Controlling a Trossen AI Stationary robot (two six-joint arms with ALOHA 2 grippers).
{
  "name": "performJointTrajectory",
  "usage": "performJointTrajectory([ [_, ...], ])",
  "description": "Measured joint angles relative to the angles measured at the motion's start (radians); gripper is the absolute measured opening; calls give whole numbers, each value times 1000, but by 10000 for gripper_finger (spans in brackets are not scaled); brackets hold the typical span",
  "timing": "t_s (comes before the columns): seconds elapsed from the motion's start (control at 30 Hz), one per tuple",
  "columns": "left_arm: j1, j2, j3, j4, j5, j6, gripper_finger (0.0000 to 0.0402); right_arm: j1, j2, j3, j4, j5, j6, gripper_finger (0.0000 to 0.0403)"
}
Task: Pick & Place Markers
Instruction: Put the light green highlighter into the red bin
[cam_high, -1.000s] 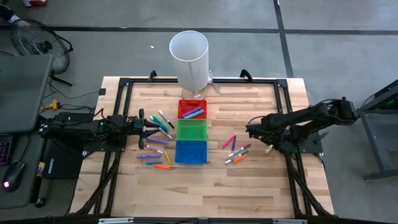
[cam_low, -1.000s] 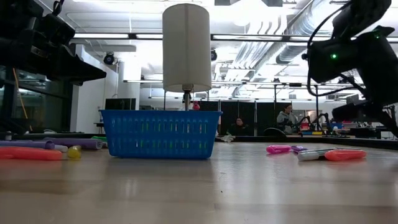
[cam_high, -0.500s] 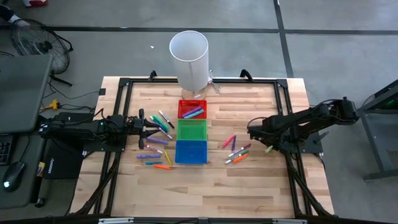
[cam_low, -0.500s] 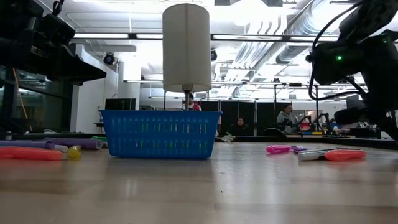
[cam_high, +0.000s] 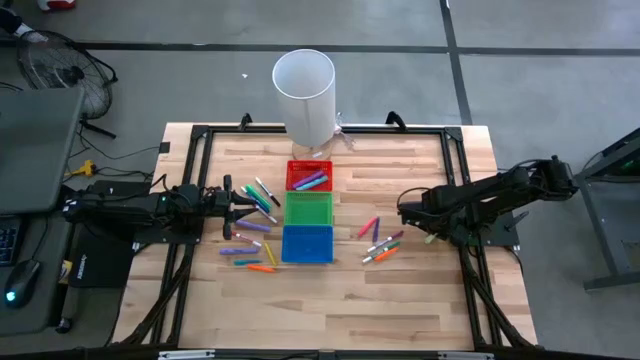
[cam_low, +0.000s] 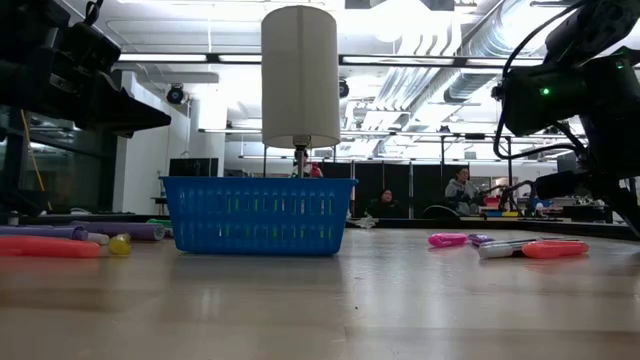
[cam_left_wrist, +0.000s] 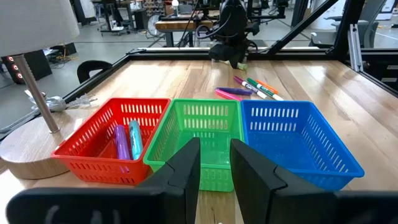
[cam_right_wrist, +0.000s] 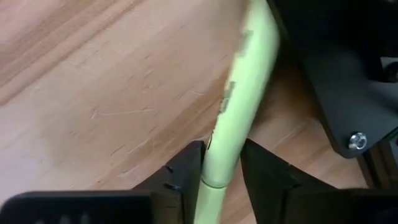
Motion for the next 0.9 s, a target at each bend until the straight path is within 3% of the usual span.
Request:
performJointTrajectory([
  [0.17, 0, 0, 0, 0, 0, 0, 85, 0, 0, 0, 2, 3, -15, 51],
  [0.63, 0, 0, 0, 0, 0, 0, 85, 15, 2, 29, -14, 40, -109, 51],
  [0.8, 0, 0, 0, 0, 0, 0, 85, 33, 1, 63, 39, 129, -280, 51],
  [0.9, 0, 0, 0, 0, 0, 0, 85, 34, 1, 85, 60, 127, -330, 51],
])
